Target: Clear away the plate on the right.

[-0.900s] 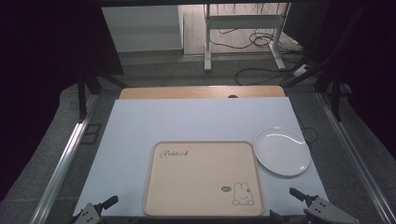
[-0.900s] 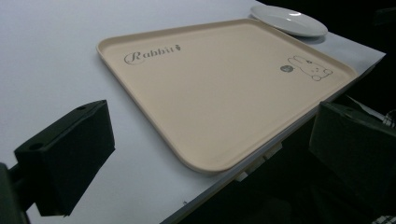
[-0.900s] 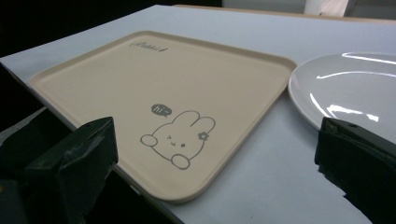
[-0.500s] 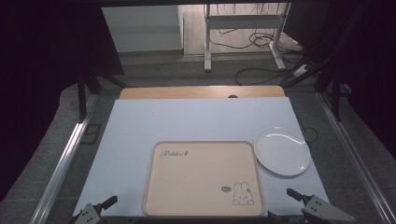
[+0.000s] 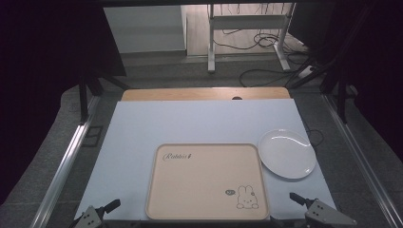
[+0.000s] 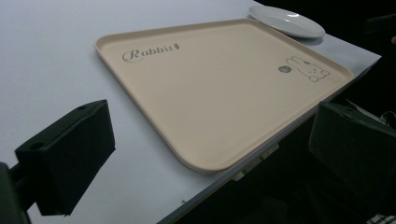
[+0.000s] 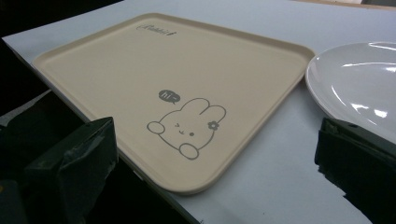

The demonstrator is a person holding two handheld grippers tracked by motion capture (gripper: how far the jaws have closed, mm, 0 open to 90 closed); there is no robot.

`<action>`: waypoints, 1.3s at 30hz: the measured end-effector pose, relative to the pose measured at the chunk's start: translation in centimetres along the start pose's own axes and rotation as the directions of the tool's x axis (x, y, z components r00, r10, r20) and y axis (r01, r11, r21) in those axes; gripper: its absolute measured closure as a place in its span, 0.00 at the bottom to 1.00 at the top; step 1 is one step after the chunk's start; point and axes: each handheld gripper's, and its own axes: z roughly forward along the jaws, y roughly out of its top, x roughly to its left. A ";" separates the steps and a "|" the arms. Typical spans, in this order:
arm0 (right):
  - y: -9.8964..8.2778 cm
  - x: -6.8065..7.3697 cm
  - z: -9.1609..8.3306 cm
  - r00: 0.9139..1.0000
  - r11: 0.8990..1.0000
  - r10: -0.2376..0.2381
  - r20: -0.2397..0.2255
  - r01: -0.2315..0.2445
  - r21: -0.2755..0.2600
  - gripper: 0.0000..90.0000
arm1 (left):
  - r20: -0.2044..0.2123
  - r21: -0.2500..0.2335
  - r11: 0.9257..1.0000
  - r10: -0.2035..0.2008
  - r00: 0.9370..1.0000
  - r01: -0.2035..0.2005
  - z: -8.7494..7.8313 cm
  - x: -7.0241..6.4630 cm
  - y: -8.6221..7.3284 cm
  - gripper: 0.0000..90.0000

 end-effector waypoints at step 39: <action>1.3 -0.9 3.3 0.919 0.936 -0.298 0.256 0.229 0.268 0.29 | 0.031 0.015 1.000 0.003 1.000 -0.004 0.2 0.1 0.0 0.01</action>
